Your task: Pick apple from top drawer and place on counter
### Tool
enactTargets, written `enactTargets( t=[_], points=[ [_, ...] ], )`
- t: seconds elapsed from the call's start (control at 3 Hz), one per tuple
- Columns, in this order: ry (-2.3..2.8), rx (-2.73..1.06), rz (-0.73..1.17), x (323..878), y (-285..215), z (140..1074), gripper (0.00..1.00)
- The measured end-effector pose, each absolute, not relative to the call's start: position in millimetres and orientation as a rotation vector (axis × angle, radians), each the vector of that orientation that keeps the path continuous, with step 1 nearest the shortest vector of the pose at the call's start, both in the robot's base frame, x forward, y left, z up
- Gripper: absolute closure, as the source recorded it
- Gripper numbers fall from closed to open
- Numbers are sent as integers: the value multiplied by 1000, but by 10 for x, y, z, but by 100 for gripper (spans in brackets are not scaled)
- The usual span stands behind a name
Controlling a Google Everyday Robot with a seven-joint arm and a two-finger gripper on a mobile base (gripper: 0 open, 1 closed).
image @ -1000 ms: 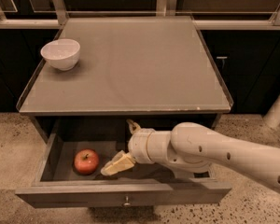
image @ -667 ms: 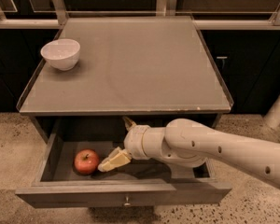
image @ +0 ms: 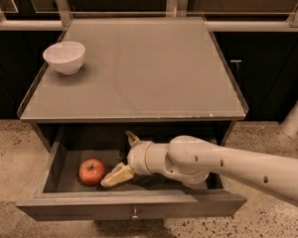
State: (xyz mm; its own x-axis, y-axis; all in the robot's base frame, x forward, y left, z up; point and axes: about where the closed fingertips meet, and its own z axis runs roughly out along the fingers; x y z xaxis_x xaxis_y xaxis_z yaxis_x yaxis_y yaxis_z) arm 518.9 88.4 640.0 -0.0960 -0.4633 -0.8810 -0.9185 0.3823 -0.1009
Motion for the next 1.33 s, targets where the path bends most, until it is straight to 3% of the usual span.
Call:
enactTargets(
  t=[1.33],
  points=[
    [1723, -1186, 697, 5199, 1165, 6213, 0]
  ],
)
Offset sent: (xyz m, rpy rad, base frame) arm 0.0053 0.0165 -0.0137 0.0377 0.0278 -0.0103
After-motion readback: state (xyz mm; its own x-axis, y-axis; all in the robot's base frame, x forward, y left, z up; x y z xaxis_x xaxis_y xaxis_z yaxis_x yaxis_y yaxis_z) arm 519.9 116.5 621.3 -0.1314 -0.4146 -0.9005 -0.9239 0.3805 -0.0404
